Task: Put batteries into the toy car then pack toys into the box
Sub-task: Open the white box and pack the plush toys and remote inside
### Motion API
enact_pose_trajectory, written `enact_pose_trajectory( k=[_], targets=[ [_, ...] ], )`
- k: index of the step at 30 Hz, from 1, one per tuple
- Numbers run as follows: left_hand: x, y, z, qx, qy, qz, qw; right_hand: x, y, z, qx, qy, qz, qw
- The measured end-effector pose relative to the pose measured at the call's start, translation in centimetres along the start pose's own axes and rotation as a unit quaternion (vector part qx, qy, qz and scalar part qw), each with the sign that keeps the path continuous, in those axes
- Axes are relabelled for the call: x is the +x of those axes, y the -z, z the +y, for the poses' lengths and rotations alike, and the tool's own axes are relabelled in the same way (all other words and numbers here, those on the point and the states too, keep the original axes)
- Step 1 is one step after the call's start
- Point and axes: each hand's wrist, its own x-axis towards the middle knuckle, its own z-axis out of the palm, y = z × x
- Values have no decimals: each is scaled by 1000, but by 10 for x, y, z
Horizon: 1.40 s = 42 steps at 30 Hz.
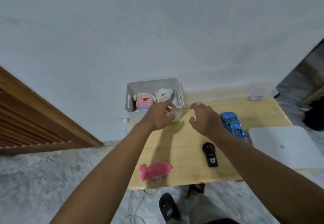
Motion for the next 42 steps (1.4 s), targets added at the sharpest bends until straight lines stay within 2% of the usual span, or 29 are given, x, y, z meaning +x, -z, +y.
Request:
enact_pose_trajectory(
  k=[5, 8, 11, 14, 17, 20, 23, 26, 29, 31, 34, 37, 39, 42],
  targets=[
    [-25, -42, -26, 29, 53, -98, 993, -40, -29, 25, -35, -81, -124, 988],
    [-38, -61, -44, 93, 108, -187, 972, -60, -47, 33, -47, -121, -182, 975],
    [-49, -74, -58, 131, 184, -258, 939, -77, -63, 40, -21, -167, -213, 962],
    [-59, -83, -64, 126, 237, -290, 918, -88, -76, 40, -4, -189, -228, 955],
    [-67, -88, -65, 128, 234, -309, 913, -92, -84, 37, 14, -197, -213, 957],
    [-75, -93, -61, 151, 223, -277, 922, -94, -89, 36, 12, -202, -202, 958],
    [-81, -97, -59, 122, 236, -239, 934, -94, -91, 37, 14, -205, -199, 958],
    [-82, -96, -56, 92, 246, -239, 935, -92, -88, 37, 20, -210, -188, 959],
    [-78, -90, -52, 35, 237, -227, 944, -87, -78, 38, 53, -210, -145, 966],
    [-68, -82, -50, 28, 208, -211, 955, -78, -67, 40, 81, -192, -86, 974],
    [-44, -55, -40, 79, 145, -153, 974, -52, -41, 39, 92, -106, 44, 989],
    [-21, -16, -19, 77, 84, -91, 989, -19, -7, 32, 103, 17, 137, 985],
    [-9, 12, -5, 74, 56, -53, 994, 4, 18, 21, 89, 68, 131, 985],
    [8, 49, 7, 89, 29, 20, 995, 35, 47, 0, 78, 113, 62, 989]
  ],
)
